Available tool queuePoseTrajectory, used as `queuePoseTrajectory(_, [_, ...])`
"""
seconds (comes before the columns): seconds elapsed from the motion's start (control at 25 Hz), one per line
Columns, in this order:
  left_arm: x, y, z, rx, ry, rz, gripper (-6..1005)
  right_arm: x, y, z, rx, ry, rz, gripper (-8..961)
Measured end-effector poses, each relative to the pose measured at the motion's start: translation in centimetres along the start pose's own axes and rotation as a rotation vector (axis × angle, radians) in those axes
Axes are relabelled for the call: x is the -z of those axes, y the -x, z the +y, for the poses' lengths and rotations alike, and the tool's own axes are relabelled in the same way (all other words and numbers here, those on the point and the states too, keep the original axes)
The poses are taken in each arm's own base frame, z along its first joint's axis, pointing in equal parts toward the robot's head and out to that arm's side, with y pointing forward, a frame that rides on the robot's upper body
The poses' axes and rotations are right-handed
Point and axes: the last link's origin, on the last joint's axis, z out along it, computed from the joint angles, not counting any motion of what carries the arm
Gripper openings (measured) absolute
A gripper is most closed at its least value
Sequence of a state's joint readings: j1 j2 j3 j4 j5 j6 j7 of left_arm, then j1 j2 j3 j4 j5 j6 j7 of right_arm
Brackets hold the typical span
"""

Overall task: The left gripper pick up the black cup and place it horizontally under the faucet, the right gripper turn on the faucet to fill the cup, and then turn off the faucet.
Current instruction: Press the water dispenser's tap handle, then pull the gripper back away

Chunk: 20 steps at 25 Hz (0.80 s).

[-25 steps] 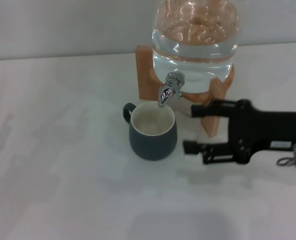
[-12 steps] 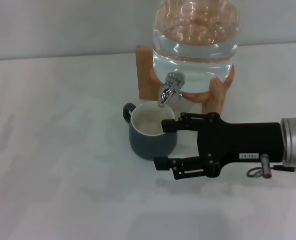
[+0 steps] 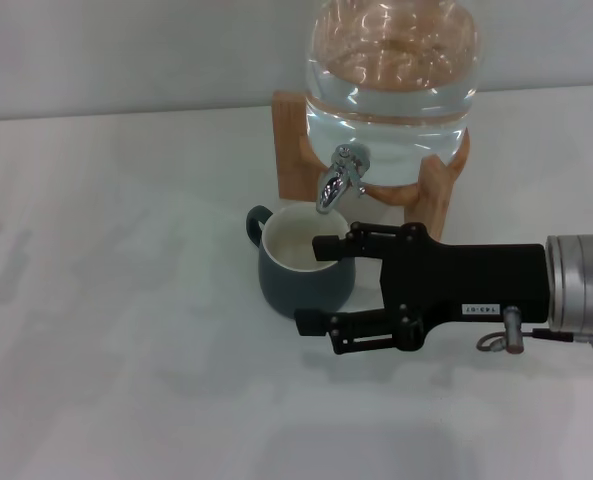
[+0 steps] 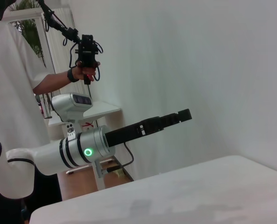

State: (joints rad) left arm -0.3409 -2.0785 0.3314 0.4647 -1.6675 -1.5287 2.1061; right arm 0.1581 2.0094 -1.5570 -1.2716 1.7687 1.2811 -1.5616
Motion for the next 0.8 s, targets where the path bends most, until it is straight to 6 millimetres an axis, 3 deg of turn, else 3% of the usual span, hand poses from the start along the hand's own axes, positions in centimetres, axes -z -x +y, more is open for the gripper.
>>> queuePoseTrajectory(0.52, [0.1,0.0,0.0,0.000,0.000,0.000,405,-0.9,0.2,-0.1,-0.006,-0.026,-0.024,838])
queuePoseTrajectory(0.8, [0.2,0.1,0.1,0.001,0.002,-0.006,405,-1.1,0.4,-1.1,-0.018,-0.100,-0.046,838])
